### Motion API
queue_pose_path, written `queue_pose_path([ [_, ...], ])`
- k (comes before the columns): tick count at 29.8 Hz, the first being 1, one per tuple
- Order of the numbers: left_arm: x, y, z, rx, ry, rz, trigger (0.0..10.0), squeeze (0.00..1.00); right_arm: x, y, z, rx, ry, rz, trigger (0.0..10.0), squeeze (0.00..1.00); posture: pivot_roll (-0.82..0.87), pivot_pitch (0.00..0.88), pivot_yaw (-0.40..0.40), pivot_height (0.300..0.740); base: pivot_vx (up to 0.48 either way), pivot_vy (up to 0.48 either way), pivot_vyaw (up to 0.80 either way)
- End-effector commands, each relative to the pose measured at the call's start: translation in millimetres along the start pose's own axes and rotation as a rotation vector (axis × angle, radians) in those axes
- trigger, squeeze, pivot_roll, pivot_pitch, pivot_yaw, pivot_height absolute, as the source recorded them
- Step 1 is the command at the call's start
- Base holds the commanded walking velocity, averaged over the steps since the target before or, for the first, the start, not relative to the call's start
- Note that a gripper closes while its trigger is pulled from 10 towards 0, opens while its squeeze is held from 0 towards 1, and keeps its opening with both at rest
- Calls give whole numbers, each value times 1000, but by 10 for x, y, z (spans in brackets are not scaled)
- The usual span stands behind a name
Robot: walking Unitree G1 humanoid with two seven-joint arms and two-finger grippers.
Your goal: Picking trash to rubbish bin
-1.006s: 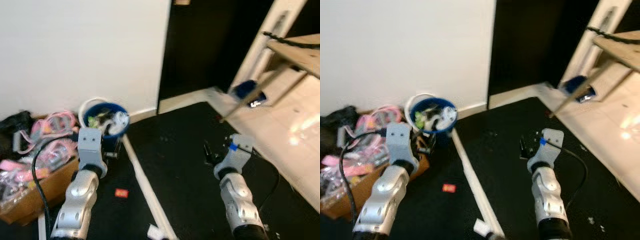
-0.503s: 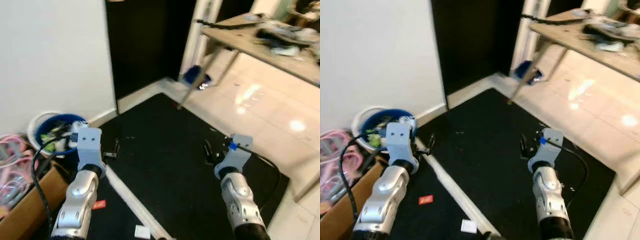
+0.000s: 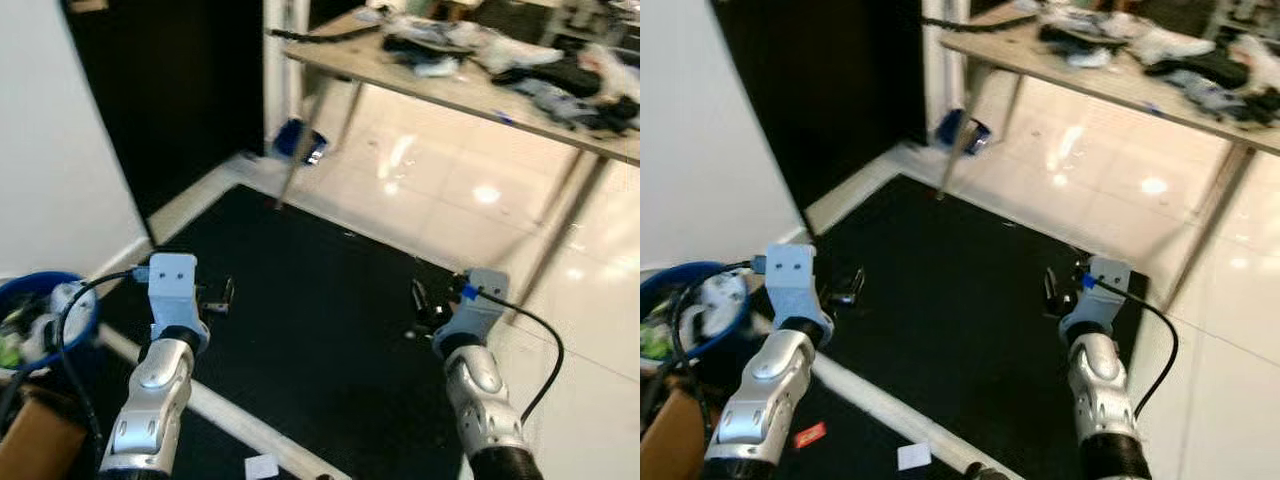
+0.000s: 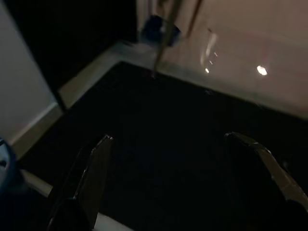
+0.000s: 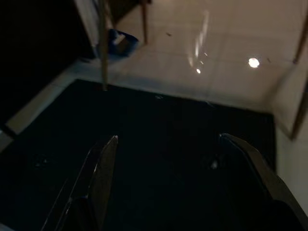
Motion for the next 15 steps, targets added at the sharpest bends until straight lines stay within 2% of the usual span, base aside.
queue_pose_path([
  [1,-21,-14,-13,-18,38,3,10000,0,-49,-27,-12,-6,4,23,10000,0,33,157,6,740,0,0,-800],
  [8,-30,-15,-28,-30,96,-21,10000,0,-53,-32,-11,-8,5,25,10000,0,30,166,5,740,0,0,-800],
  [11,-37,-19,-38,-41,88,-18,10000,0,-52,-32,-14,-9,5,25,10000,0,31,166,5,740,0,0,-800],
  [15,-57,-34,-61,-73,44,2,10000,0,-76,-32,-6,2,19,48,10000,0,18,142,-11,740,0,0,0],
])
Point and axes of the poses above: a point about 5 cm out from each wrist's last joint towards the gripper, its own y axis pointing out of the wrist towards the gripper, its own x axis along the axis of the wrist's last joint, z = x × y, the point moved 1 cm from there along y, pointing out of the wrist towards the gripper, and after that the axes turned 5 degrees about -y, right-handed, at the moved point
